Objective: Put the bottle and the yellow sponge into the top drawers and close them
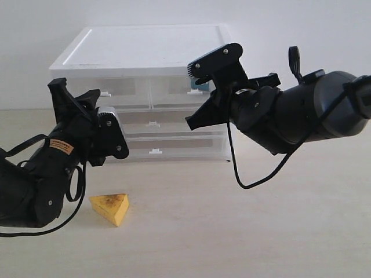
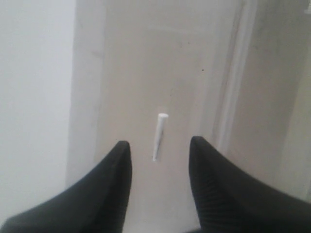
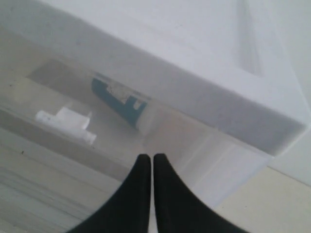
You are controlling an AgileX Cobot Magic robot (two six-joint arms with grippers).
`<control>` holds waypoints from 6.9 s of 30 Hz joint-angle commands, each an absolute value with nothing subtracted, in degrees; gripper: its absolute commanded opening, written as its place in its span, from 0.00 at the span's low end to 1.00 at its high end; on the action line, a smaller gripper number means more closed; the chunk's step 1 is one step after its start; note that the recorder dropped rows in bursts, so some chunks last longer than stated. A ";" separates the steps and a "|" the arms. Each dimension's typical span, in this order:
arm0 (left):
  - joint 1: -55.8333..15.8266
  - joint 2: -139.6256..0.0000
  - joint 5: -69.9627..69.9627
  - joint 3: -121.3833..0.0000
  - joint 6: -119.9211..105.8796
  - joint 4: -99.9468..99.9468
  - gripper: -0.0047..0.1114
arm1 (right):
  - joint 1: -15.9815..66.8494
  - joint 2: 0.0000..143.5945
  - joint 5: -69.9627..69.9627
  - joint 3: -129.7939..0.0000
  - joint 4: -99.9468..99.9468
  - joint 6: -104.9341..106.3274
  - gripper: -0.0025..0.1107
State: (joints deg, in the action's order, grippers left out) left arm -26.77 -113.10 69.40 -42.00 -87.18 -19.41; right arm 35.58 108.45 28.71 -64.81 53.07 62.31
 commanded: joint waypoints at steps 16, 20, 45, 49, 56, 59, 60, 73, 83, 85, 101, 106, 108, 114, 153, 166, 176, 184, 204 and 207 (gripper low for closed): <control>-25.56 -114.70 69.32 -45.65 -88.24 -17.17 0.35 | 34.38 108.58 30.97 -65.90 52.14 63.09 0.02; -25.16 -116.00 69.45 -46.05 -90.84 -16.89 0.35 | 34.38 108.58 30.97 -65.90 52.14 63.34 0.02; -22.92 -116.69 69.96 -48.25 -90.84 -13.86 0.34 | 34.38 108.58 30.58 -65.90 51.68 63.68 0.02; -22.92 -116.69 69.96 -48.25 -90.84 -12.44 0.31 | 34.38 108.58 30.58 -65.90 51.68 63.68 0.02; -22.92 -116.69 69.96 -48.25 -92.31 -12.44 0.07 | 34.38 108.58 30.58 -65.90 51.70 63.58 0.02; -22.92 -116.69 69.96 -48.25 -92.31 -12.44 0.07 | 34.38 108.58 30.58 -65.90 51.70 63.58 0.02; -22.92 -116.69 69.96 -48.25 -92.31 -12.55 0.07 | 34.38 108.58 30.58 -65.90 51.70 63.58 0.02; -27.58 -116.09 69.96 -42.23 -92.49 -16.64 0.07 | 34.33 108.58 31.37 -66.02 51.66 63.46 0.02; -31.30 -111.29 69.96 -38.25 -92.38 -22.06 0.07 | 34.33 108.58 30.24 -66.02 51.28 63.09 0.02; -31.55 -110.63 69.96 -37.06 -92.38 -22.26 0.07 | 34.33 108.58 30.41 -66.02 51.07 63.09 0.02; -35.42 -107.76 69.96 -32.96 -92.12 -26.46 0.07 | 34.33 108.58 29.74 -66.27 50.60 62.94 0.02; -36.70 -107.76 69.96 -32.96 -92.74 -27.91 0.07 | 34.33 108.58 29.30 -66.27 50.60 62.94 0.02; -36.69 -107.76 69.96 -32.53 -92.90 -28.39 0.07 | 34.33 108.58 29.30 -66.27 50.60 62.94 0.02; -36.69 -107.76 69.96 -30.58 -92.90 -28.49 0.07 | 34.33 108.58 29.29 -66.37 50.38 62.94 0.02; -39.56 -107.63 69.96 -30.61 -88.64 -29.52 0.50 | 34.33 108.58 29.05 -66.34 50.38 63.05 0.02; -48.49 -107.63 69.96 -25.96 -72.53 -38.76 0.50 | 34.33 108.58 29.18 -66.34 50.38 63.49 0.02; -56.39 -101.87 69.96 -25.96 -52.74 -56.19 0.50 | 34.33 108.58 29.17 -66.34 50.38 63.25 0.02; -58.53 -91.21 54.95 -26.07 -53.25 -70.44 0.50 | 34.33 108.58 29.17 -66.34 51.30 63.20 0.02; -46.22 -84.44 36.34 -26.45 -100.79 -55.62 0.43 | 34.33 108.58 27.49 -66.34 51.28 63.58 0.02; -43.90 -84.44 28.41 -26.45 -111.01 -54.64 0.43 | 34.33 108.58 27.49 -66.34 51.16 63.58 0.02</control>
